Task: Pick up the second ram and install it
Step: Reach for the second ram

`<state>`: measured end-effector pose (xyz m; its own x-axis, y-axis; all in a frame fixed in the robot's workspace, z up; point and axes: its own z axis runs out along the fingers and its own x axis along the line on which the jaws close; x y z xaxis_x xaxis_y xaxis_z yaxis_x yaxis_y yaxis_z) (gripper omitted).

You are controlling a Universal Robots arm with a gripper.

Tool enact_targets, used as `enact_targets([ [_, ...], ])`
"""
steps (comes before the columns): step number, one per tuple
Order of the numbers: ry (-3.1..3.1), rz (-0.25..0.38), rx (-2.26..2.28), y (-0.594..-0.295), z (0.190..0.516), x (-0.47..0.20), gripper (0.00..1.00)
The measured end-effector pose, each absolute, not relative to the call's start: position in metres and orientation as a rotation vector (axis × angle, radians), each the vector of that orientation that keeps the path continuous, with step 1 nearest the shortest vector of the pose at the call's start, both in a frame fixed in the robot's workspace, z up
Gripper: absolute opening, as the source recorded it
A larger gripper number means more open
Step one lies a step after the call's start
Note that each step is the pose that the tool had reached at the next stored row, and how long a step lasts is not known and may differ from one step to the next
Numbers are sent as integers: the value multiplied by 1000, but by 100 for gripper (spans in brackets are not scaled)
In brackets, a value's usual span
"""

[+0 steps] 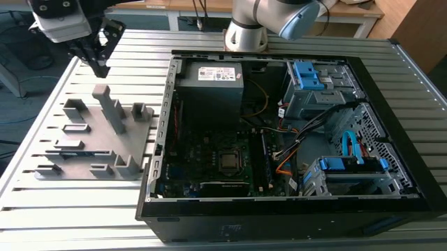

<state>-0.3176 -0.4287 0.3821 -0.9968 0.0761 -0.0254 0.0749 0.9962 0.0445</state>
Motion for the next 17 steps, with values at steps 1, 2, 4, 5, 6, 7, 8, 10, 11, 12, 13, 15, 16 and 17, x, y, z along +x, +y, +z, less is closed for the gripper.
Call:
enact_targets([
  [1, 3112, 68, 118, -430, 382, -321, 10],
  [2, 3112, 68, 118, -430, 381, -325, 10],
  [4, 3111, 68, 118, -432, 380, -332, 10],
  [5, 3112, 68, 118, -432, 380, -335, 10],
  [6, 3112, 68, 118, -433, 379, -338, 10],
  [7, 3112, 68, 118, -434, 379, -341, 10],
  [8, 3112, 68, 118, -434, 379, -344, 10],
  [10, 3112, 68, 118, -435, 378, -350, 10],
  [11, 3112, 68, 118, -435, 377, -352, 10],
  [12, 3112, 68, 118, -436, 377, -355, 10],
  [13, 3112, 68, 118, -436, 377, -358, 10],
  [15, 3112, 68, 118, -436, 376, -363, 10],
  [16, 3111, 68, 118, -437, 376, -365, 10],
  [17, 3112, 68, 118, -437, 375, -368, 10],
])
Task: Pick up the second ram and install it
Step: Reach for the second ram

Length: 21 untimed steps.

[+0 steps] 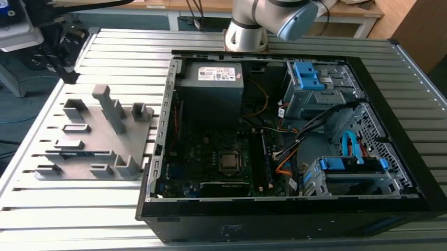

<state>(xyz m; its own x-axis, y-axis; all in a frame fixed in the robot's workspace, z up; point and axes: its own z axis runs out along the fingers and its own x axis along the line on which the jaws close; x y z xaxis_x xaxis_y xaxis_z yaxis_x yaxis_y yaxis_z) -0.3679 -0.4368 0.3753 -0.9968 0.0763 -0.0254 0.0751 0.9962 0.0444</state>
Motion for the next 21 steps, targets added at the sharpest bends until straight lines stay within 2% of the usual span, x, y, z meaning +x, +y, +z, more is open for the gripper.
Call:
enact_targets([
  [21, 3112, 68, 118, -441, 368, -408, 10],
])
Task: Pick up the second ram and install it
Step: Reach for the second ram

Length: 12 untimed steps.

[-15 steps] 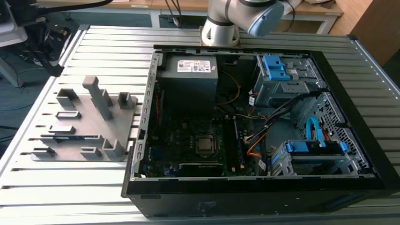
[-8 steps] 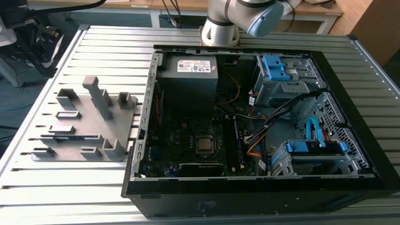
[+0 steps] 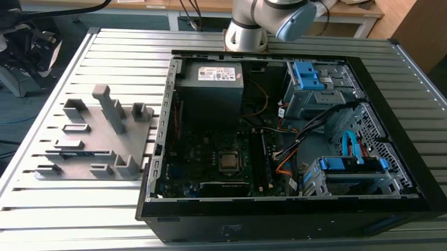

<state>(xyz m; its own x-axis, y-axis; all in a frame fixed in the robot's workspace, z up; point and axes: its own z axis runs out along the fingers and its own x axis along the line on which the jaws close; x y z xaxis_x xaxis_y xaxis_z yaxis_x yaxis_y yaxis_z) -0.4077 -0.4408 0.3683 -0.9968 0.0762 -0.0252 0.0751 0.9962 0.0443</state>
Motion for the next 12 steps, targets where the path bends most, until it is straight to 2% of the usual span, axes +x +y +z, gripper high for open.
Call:
enact_targets([
  [12, 3112, 68, 118, -443, 364, -427, 10],
])
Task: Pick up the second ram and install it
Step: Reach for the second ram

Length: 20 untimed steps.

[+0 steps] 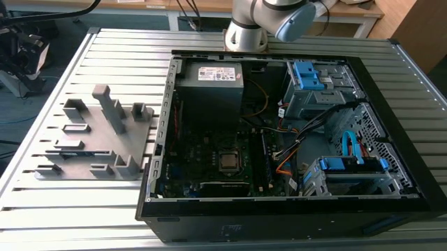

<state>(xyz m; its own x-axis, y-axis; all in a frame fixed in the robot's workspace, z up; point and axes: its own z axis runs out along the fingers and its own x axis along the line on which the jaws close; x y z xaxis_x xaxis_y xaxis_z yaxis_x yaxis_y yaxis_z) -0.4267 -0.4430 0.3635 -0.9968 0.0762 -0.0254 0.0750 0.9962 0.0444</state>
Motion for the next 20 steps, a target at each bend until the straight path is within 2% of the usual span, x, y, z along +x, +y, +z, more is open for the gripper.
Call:
enact_targets([
  [20, 3112, 68, 118, -443, 329, -440, 10],
])
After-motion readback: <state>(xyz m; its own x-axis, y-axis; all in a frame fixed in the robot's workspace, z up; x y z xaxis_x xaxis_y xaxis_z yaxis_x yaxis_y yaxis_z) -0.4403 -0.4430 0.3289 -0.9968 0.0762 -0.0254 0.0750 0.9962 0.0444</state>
